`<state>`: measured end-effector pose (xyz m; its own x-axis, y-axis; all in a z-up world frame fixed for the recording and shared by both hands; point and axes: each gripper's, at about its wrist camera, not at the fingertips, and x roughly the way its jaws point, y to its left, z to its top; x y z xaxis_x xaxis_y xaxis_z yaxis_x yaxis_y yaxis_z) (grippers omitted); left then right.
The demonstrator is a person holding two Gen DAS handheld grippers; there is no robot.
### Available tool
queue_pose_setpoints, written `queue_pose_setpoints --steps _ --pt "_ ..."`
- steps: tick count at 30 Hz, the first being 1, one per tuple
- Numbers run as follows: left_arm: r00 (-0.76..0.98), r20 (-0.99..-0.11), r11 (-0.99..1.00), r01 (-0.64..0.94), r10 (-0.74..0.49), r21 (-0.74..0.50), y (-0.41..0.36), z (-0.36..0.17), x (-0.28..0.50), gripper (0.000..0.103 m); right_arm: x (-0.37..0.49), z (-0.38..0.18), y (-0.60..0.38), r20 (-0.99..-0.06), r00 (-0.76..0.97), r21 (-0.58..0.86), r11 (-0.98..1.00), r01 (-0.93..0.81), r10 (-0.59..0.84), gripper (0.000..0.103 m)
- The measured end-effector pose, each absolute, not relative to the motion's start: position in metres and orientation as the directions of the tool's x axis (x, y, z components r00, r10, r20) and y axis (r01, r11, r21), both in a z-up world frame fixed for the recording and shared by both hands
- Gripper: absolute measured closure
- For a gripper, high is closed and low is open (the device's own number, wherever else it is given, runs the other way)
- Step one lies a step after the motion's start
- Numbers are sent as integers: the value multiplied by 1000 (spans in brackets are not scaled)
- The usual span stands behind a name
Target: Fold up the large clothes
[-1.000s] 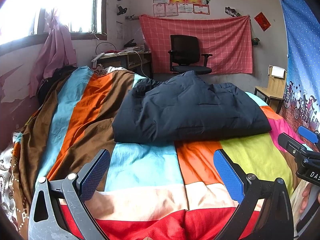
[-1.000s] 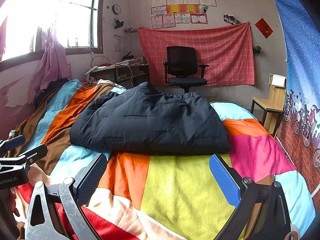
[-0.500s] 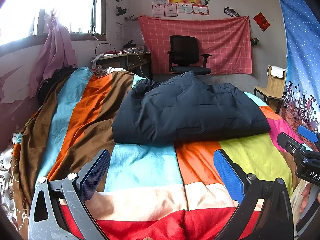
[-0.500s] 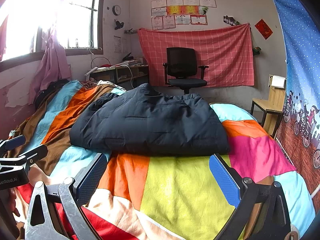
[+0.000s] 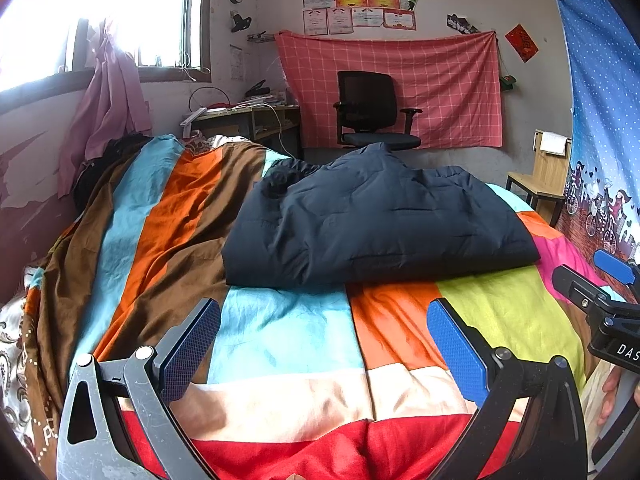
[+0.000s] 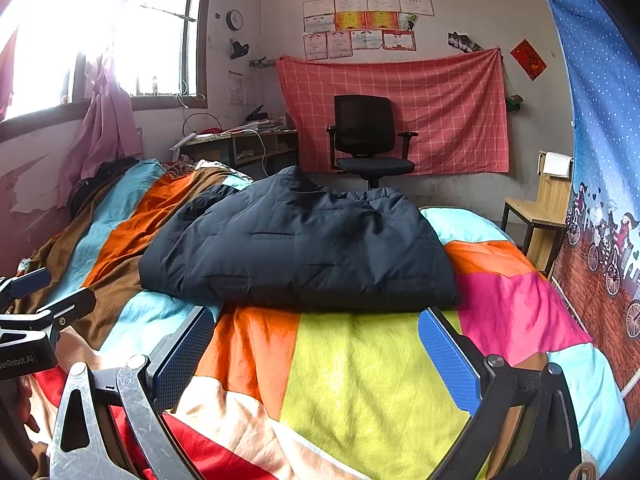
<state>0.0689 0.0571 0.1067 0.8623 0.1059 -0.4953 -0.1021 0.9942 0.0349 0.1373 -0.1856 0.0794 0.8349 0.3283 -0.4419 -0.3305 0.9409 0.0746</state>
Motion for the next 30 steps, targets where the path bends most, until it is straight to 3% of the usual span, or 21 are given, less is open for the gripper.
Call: queue_pose_setpoints --steps 30 --pt "862 -498 996 -88 89 27 59 108 71 2 136 79 -186 -440 836 75 941 -331 329 0"
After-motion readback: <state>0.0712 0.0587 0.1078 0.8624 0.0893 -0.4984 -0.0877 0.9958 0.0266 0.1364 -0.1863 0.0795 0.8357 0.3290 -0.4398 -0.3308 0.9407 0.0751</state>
